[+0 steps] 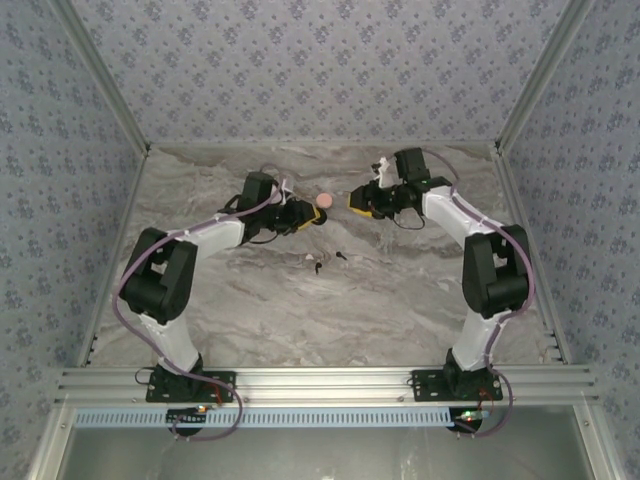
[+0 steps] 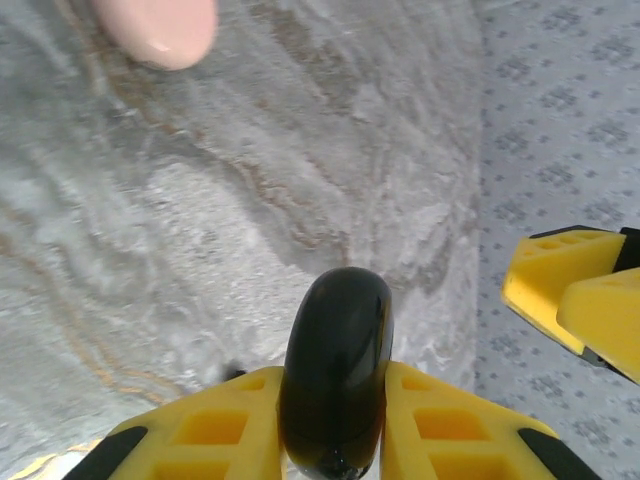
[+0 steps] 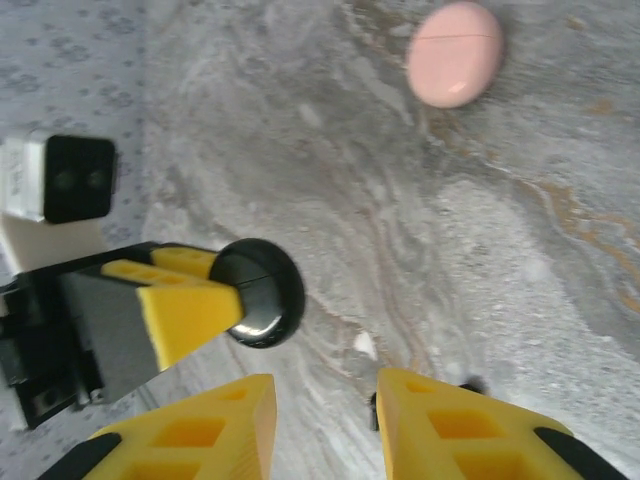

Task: Insert wireless bluetooth earbuds into charging case

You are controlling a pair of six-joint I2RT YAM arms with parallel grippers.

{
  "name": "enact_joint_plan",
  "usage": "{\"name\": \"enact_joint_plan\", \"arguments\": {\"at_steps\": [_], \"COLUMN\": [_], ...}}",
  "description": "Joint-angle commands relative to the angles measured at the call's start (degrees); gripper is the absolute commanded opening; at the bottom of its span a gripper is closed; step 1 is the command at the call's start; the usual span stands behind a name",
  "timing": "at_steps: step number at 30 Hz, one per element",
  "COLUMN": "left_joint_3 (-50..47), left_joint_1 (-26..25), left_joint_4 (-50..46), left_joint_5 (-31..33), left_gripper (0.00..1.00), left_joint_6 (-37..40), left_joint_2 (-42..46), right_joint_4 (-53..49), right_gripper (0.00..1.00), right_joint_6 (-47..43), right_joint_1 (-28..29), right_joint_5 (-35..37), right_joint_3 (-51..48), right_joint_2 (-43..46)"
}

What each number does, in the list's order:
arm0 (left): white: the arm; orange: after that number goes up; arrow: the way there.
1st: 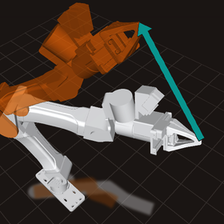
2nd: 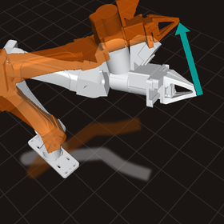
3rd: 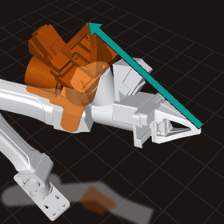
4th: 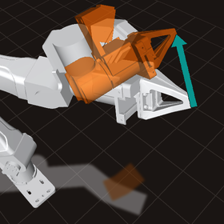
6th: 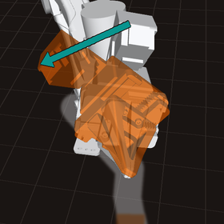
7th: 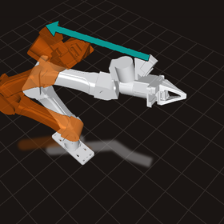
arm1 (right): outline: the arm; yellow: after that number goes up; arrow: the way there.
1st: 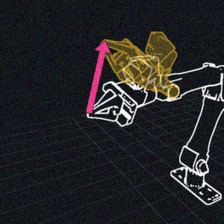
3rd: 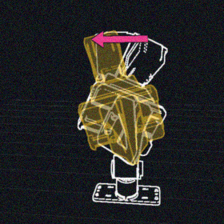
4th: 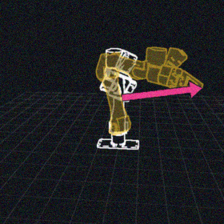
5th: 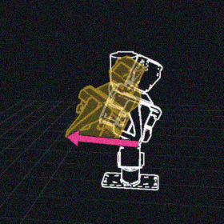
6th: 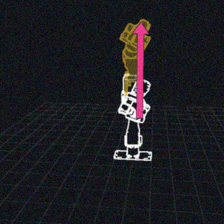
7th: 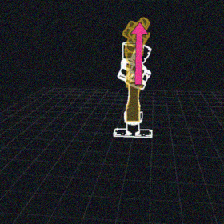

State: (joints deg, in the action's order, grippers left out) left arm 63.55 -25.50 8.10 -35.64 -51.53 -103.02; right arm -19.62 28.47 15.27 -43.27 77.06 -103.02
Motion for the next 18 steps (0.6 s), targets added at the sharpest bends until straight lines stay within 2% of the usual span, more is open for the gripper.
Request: {"name": "enact_joint_plan", "arguments": {"at_steps": [1,5,11,18], "left_joint_3": [2.46,2.46,2.15,3.15], "left_joint_1": [0.27,0.27,0.10,-0.92], "left_joint_4": [6.32,9.77,11.68,11.18], "left_joint_5": [-5.87,-8.65,-12.03,-13.87], "left_gripper": [0.24,0.24,0.24,0.24], "left_joint_6": [0.33,0.40,1.63,3.54], "left_joint_2": [2.63,3.93,5.80,6.52], "right_joint_4": [1.85,3.28,4.27,4.65], "right_gripper": [0.37,0.39,0.49,0.51], "right_joint_6": [-1.84,-2.45,-3.35,-3.47], "right_joint_1": [-0.14,-0.48,-0.60,-0.08], "right_joint_5": [-6.33,-9.83,-12.80,-15.95], "right_joint_3": [-1.13,-1.51,-0.94,0.77], "right_joint_2": [2.38,3.87,4.16,3.09]}}
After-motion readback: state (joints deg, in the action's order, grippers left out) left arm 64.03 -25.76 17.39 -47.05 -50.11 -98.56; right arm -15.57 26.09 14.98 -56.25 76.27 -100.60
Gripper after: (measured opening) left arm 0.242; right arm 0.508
